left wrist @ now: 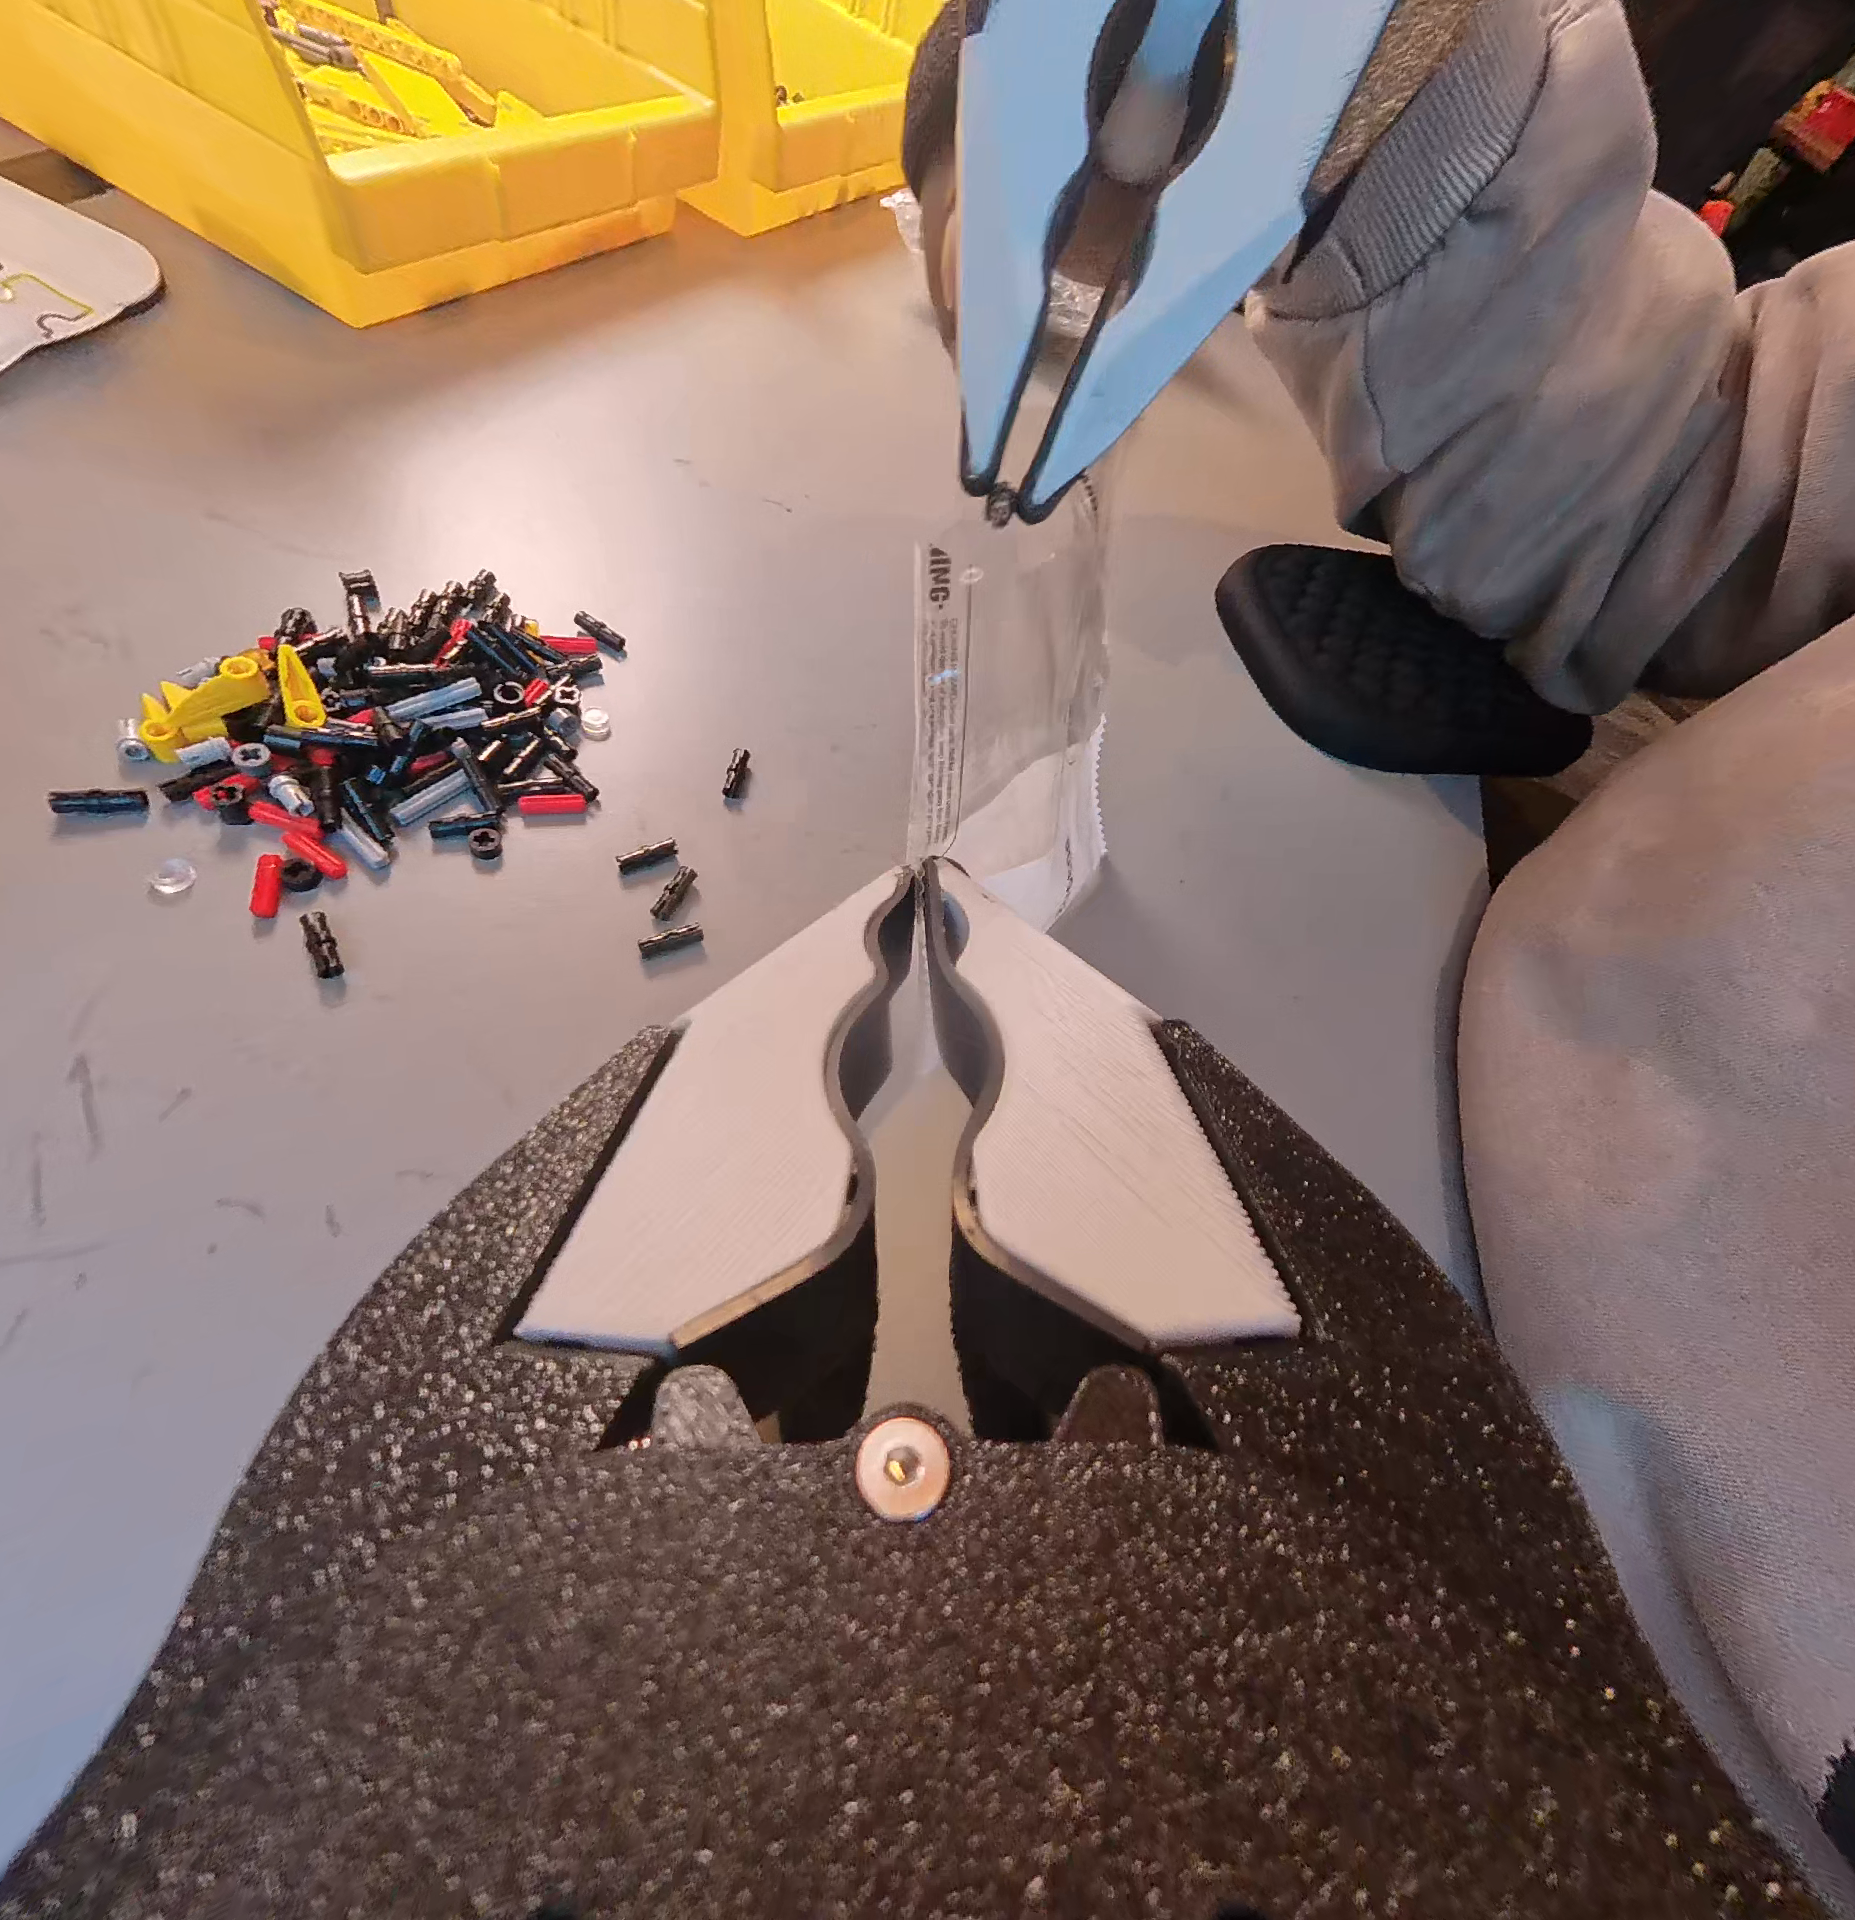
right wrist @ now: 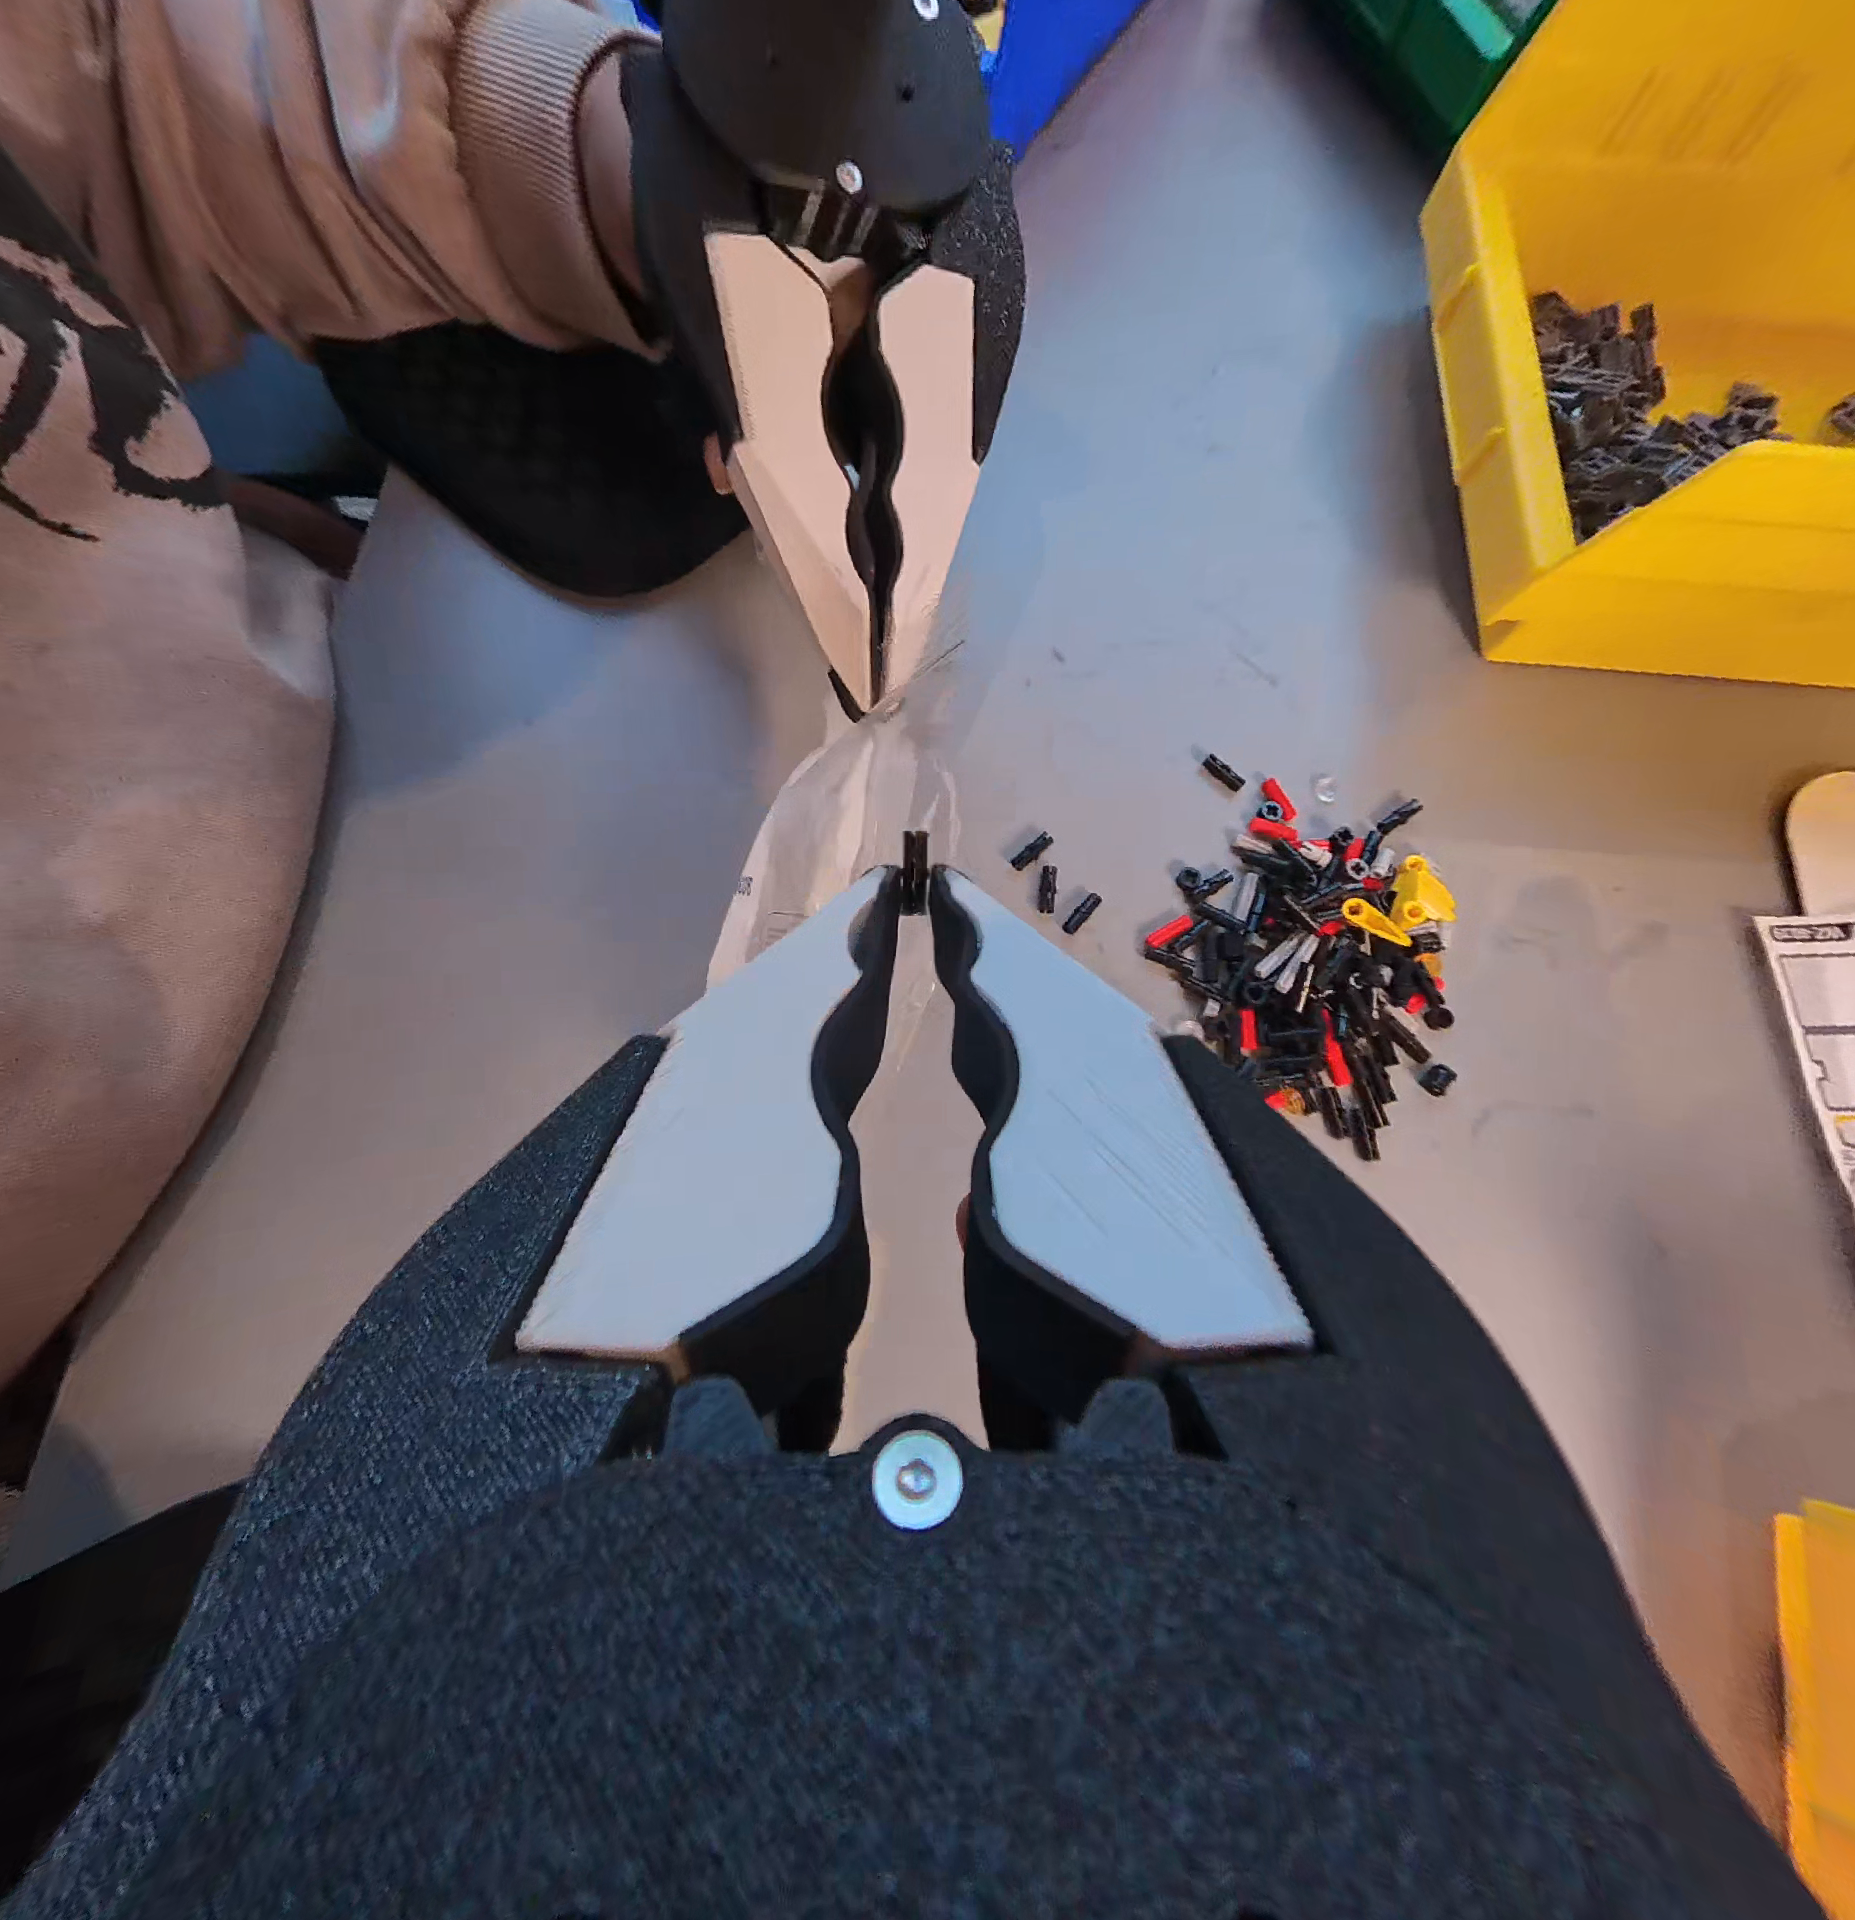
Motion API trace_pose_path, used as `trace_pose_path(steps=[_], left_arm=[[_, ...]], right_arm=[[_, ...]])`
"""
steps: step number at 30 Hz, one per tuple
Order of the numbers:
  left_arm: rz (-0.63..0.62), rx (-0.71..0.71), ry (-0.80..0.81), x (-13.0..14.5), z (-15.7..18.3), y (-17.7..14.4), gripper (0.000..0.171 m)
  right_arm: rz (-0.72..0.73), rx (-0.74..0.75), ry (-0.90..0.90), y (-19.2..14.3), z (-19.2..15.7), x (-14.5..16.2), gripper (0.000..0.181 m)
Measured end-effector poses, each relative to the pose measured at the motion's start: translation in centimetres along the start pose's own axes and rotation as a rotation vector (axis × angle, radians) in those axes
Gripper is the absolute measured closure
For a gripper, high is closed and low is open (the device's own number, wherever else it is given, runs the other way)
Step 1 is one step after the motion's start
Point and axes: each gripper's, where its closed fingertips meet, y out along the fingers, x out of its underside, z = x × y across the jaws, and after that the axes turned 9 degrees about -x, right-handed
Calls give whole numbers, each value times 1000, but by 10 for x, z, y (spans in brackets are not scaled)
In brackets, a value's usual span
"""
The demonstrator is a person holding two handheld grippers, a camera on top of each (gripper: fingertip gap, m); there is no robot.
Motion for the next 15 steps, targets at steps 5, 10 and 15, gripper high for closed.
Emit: trace_pose_path(steps=[5, 10, 15], left_arm=[[50, 24, 19, -6, 2, -5, 171], [123, -59, 1, -15, -20, -16, 171], [196, -148, -43, -21, -48, -35, 171]], right_arm=[[172, -32, -5, -16, -6, -28, 163], [218, 147, 79, -33, 42, -7, 164], [16, 88, 193, 13, 57, 70, 164]])
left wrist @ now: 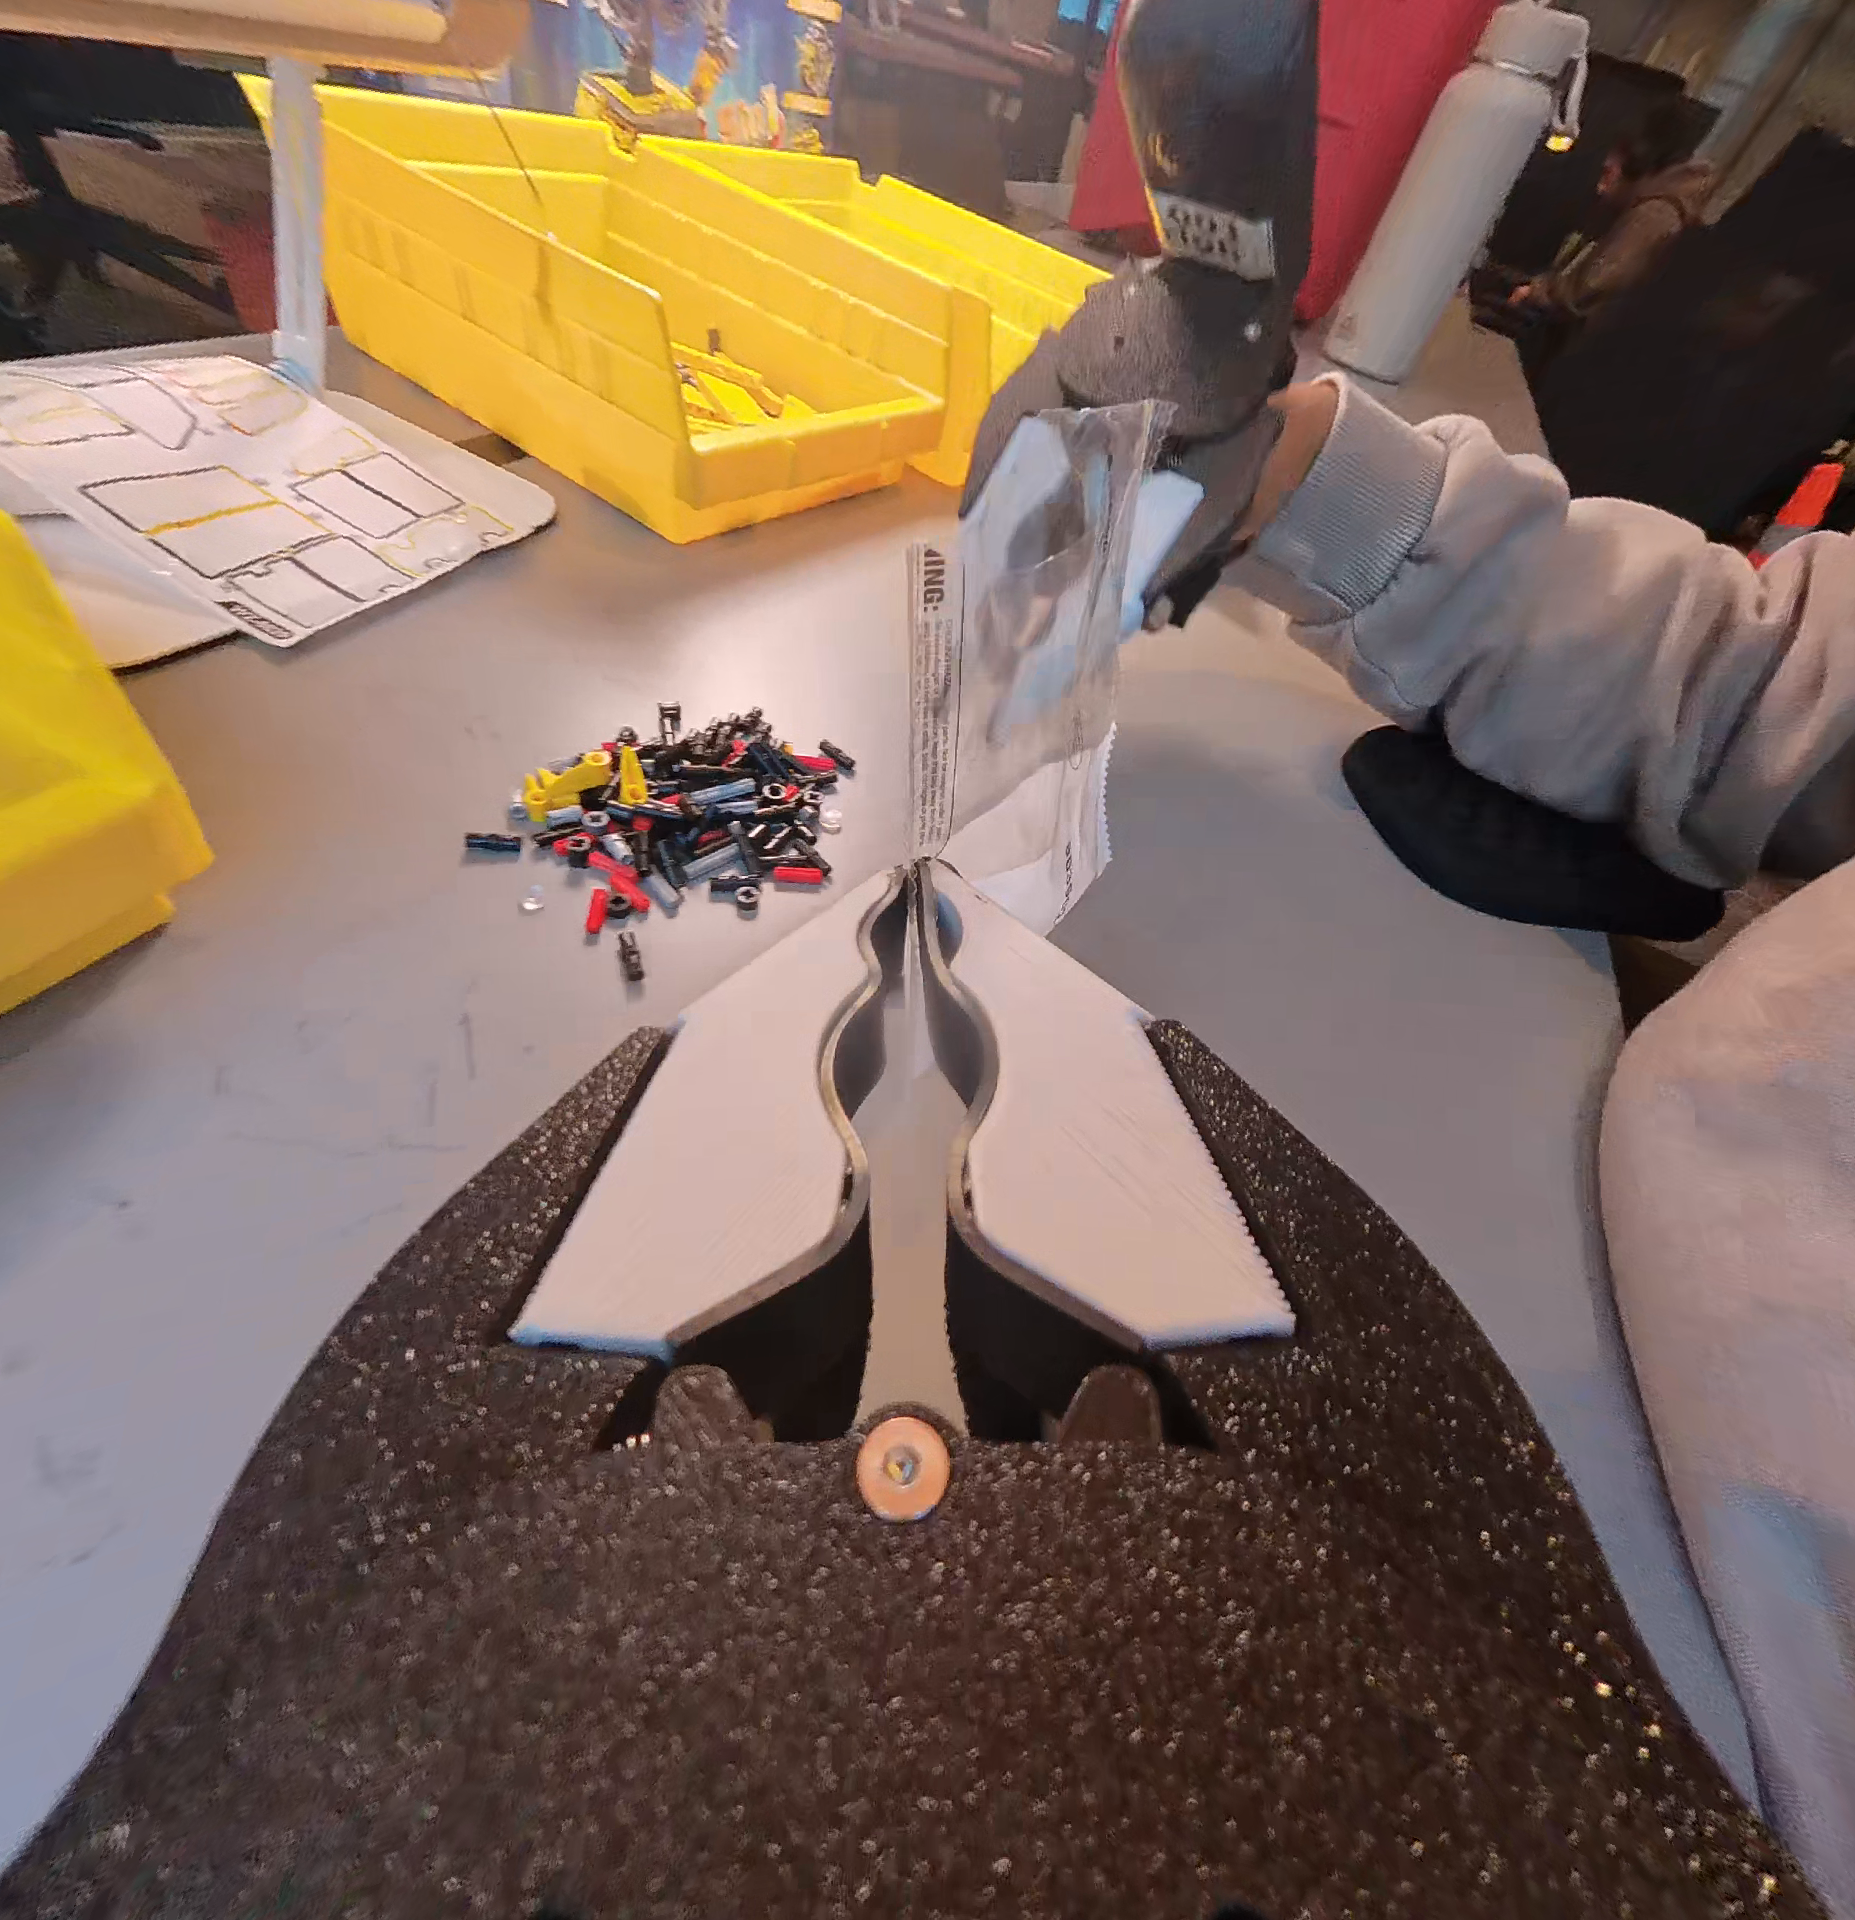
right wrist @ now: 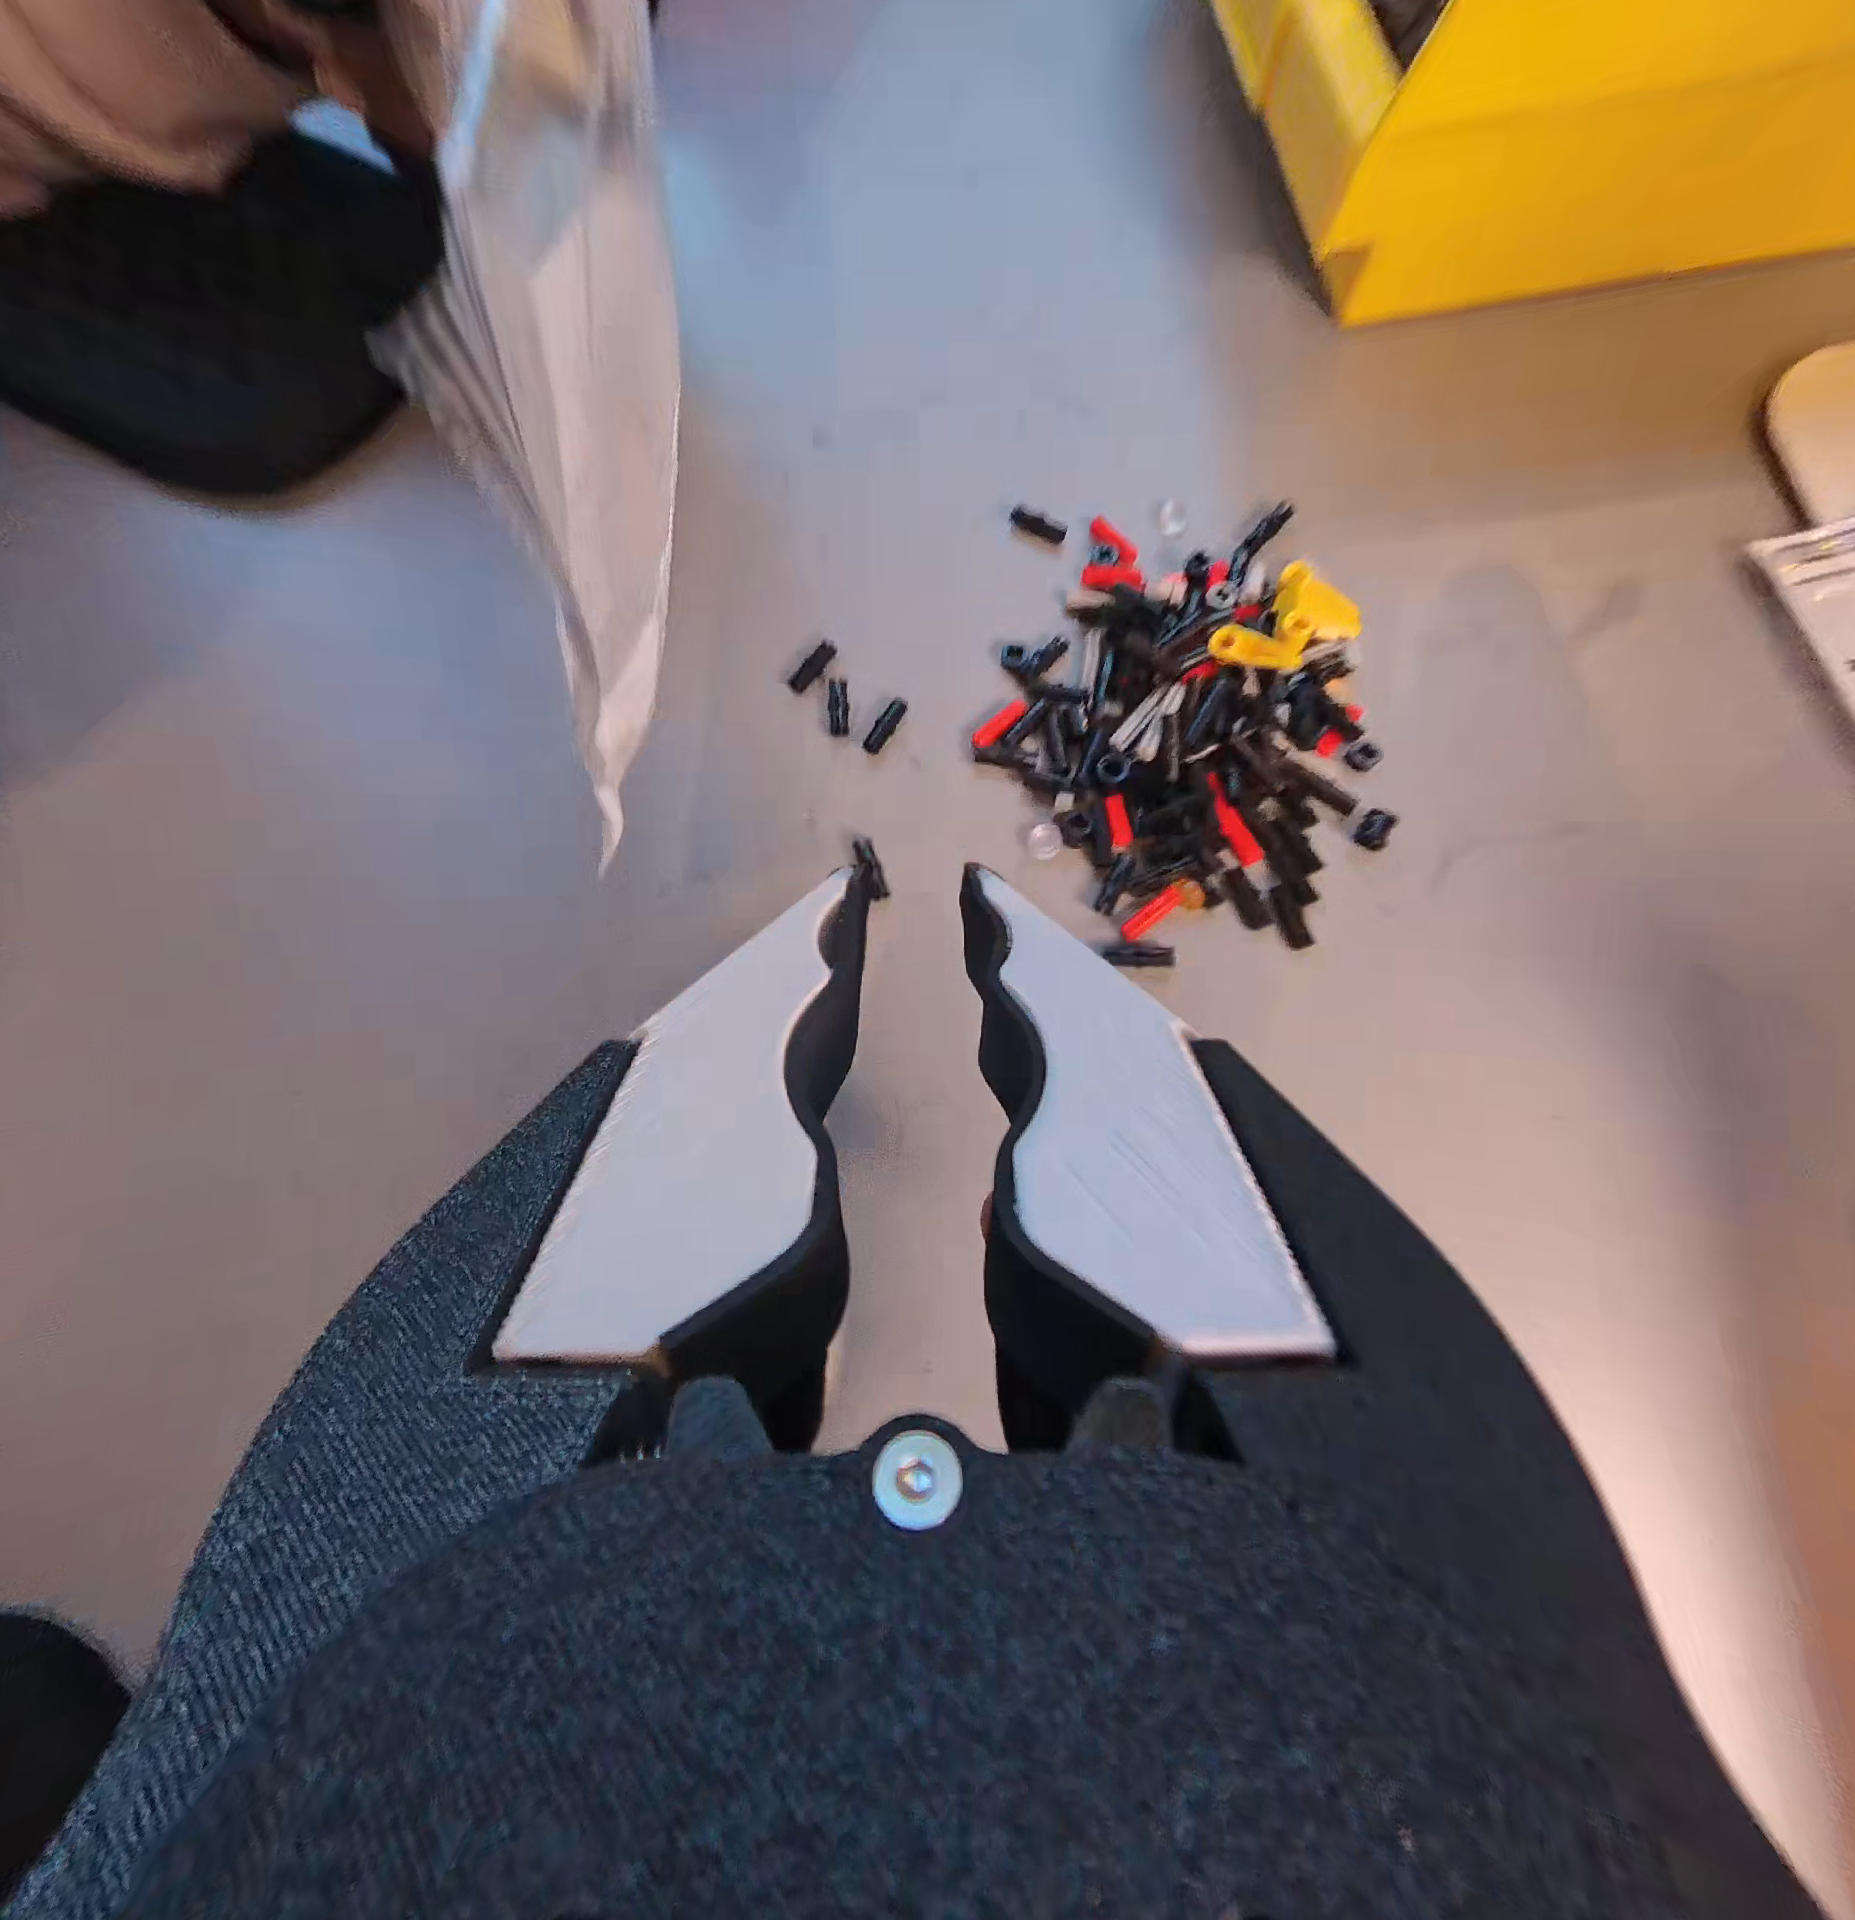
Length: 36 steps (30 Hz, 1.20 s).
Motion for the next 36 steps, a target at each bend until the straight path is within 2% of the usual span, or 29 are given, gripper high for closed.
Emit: trace_pose_path(steps=[5, 7, 9, 11, 14, 19, 22, 25, 28, 30, 33, 36], left_arm=[[8, -95, 65, -2, -23, -15, 171], [21, -109, 75, -4, -28, -21, 171], [26, -119, 63, -5, -32, -24, 171], [21, -124, 64, -3, -33, -25, 171], [1, -122, 67, 1, -32, -23, 171], [-17, -59, 62, 3, -17, -15, 171], [-44, -17, 77, 7, -5, -9, 171], [-68, 11, 88, 11, 6, -2, 171], [-90, 23, 102, 16, 12, 3, 171], [-97, 25, 98, 18, 12, 5, 171], [-101, 28, 91, 20, 12, 6, 171], [-89, 10, 78, 18, 7, 4, 171]], right_arm=[[-126, -26, -44, 37, -7, 18, 163], [-155, -7, -70, 41, -5, 17, 164], [-187, -14, -70, 43, -6, 19, 177], [-203, -14, -77, 42, -6, 20, 177], [-90, -11, -60, 24, -6, 2, 177], [304, 62, -124, -48, -19, -90, 177], [363, 63, -197, -61, -39, -124, 177], [291, 9, -234, -38, -54, -133, 177], [141, 4, -239, -10, -49, -114, 177], [104, -35, -227, -2, -53, -104, 175], [161, -25, -215, -9, -50, -110, 163], [343, -24, -166, -36, -43, -130, 164]])
